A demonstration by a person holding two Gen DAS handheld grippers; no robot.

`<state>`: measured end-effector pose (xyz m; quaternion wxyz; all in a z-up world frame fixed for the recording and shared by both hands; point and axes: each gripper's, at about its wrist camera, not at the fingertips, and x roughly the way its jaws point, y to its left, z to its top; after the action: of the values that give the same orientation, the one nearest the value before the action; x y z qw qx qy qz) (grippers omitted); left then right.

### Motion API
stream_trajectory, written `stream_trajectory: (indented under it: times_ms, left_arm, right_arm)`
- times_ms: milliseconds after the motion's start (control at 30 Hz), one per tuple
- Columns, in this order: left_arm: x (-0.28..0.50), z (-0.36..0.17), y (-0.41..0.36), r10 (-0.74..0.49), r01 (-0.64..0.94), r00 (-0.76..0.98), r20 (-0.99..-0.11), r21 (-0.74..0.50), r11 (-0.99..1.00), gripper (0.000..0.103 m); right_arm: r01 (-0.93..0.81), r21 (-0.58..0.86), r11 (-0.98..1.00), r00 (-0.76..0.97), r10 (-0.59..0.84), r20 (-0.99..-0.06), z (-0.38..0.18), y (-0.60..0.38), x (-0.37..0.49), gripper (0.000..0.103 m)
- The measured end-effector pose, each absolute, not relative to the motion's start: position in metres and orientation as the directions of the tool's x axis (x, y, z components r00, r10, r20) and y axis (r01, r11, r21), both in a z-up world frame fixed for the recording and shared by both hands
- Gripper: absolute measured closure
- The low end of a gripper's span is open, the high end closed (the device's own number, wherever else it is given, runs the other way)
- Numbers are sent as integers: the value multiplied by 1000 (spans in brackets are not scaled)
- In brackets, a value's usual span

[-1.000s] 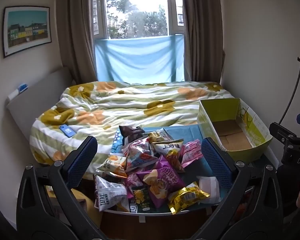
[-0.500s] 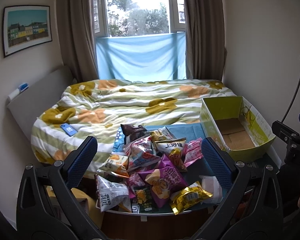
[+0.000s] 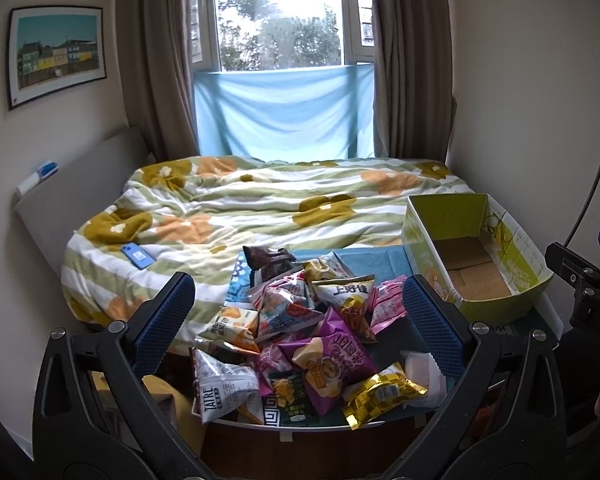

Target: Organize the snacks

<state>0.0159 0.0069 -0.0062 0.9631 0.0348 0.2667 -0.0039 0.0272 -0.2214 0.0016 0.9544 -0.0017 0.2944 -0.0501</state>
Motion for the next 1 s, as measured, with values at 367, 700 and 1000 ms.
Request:
stream_trajectory:
  times_ms: [367, 700, 1000]
  left_arm:
    - [18, -5, 6, 22, 18, 852, -522, 70, 997, 0]
    - [16, -8, 4, 23, 19, 849, -527, 73, 997, 0]
    - [14, -9, 3, 24, 19, 847, -532, 76, 997, 0]
  right_arm:
    - [94, -33, 995, 821, -97, -563, 1, -221, 27, 0]
    - [94, -39, 995, 818, -99, -567, -2, -221, 29, 0]
    - [96, -37, 995, 817, -100, -567, -2, -222, 29, 0]
